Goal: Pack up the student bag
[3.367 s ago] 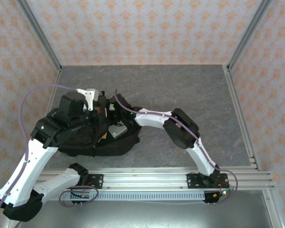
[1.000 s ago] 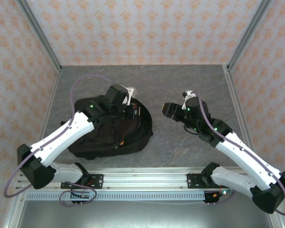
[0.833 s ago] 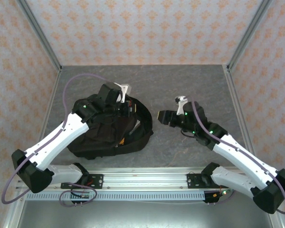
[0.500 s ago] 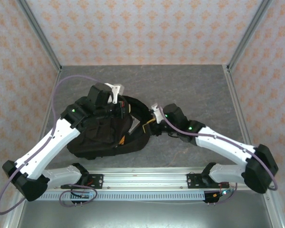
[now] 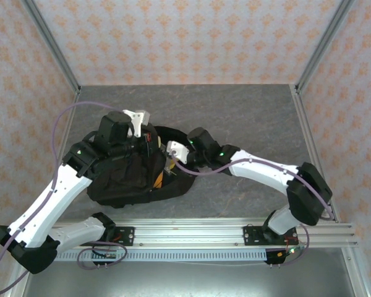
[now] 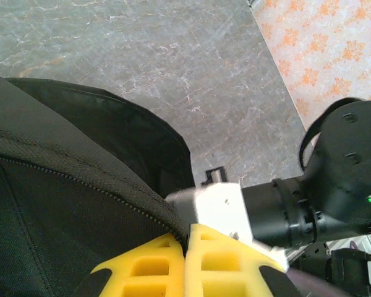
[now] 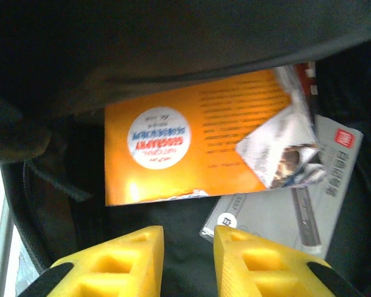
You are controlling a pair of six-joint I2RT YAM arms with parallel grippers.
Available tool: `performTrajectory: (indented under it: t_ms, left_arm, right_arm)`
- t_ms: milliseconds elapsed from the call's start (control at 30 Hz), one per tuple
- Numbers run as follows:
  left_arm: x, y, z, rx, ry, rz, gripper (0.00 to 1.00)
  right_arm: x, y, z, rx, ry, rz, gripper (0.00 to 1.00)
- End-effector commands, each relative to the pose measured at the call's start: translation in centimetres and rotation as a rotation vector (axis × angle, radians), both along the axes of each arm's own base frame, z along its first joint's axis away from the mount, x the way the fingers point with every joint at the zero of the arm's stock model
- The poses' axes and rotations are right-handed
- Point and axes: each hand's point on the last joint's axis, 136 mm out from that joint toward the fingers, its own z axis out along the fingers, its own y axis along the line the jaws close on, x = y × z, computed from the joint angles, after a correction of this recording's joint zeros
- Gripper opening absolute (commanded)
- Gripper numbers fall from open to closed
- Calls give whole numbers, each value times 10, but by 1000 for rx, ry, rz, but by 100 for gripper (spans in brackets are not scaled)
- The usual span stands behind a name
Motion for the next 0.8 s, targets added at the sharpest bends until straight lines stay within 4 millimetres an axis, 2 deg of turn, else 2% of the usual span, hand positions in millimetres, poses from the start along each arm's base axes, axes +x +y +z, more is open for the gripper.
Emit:
performTrajectory:
  t_ms: [0, 200, 400, 600, 767]
  left_arm:
    - [-2, 1, 22, -38, -80, -21, 0]
    - [5, 5, 18, -27, -71, 2, 0]
    - [11, 4, 18, -56, -56, 12, 0]
    - [14, 1, 13, -69, -36, 14, 0]
    - [14, 1, 14, -82, -38, 21, 0]
  right_arm:
    - [-21, 3, -13, -65, -38, 181, 28]
    - [-44, 9, -10, 14, 25, 226, 31]
    - [-65, 14, -29, -36, 34, 264, 36]
    - [-69, 26, -33, -29, 41, 267, 42]
    - [-62, 33, -36, -7, 27, 230, 46]
